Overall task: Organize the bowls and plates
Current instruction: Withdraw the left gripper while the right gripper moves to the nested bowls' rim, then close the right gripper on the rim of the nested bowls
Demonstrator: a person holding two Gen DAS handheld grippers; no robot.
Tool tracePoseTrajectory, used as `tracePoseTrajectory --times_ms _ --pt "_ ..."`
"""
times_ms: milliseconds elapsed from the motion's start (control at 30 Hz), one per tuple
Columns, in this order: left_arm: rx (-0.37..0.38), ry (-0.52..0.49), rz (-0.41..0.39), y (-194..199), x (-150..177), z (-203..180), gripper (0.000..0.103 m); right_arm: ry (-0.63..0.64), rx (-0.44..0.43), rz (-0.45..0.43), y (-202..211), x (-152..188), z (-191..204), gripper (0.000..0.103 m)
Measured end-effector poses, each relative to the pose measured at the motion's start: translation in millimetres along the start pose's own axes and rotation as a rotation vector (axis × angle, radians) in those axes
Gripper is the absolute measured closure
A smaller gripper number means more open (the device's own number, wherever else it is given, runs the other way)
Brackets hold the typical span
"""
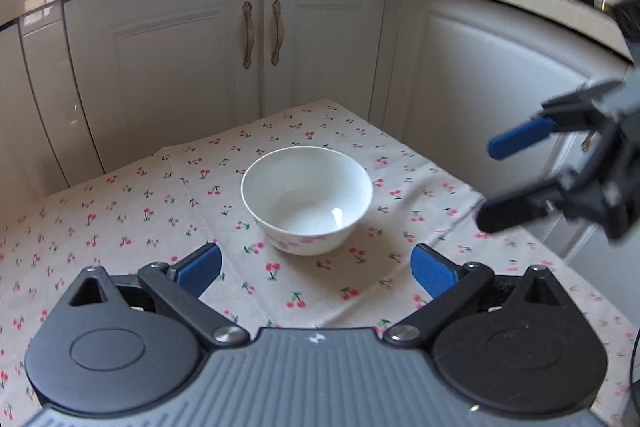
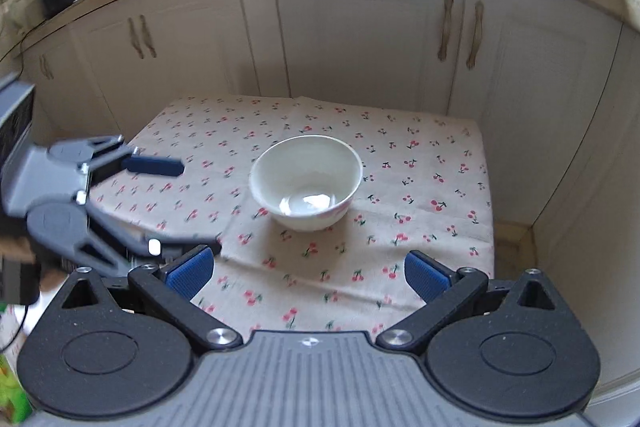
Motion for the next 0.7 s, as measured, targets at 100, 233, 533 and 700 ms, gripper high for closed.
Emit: tracePoseTrajectory --times_ms 100,233,533,700 --pt "-0.014 -0.022 0.005 -12 -2 -1 0.003 -0.072 -0.065 0.036 -21 -11 -18 0.001" --pt "-0.015 -0.015 0.022 -29 -2 1 0.003 -0.16 -0.108 0.064 -51 -28 -41 0.005" --pt "-0.041 -0.06 0.027 -61 -3 1 0.004 -0.193 -0.13 0.13 -113 -49 -59 0.017" --pt "-0.015 -0.087 0.041 -70 -2 -6 0.005 -0.191 -0.158 0.146 -132 -52 -55 0.029"
Point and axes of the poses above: each gripper's, at about its wrist camera, not at the fingertips, and y roughly against the way its jaws point, z to its left, x to its underside, the point moved 6 cm from there along -y, roughly the way its jaws point, and after that the axes turned 13 degrees about y, right-handed, at the moved point
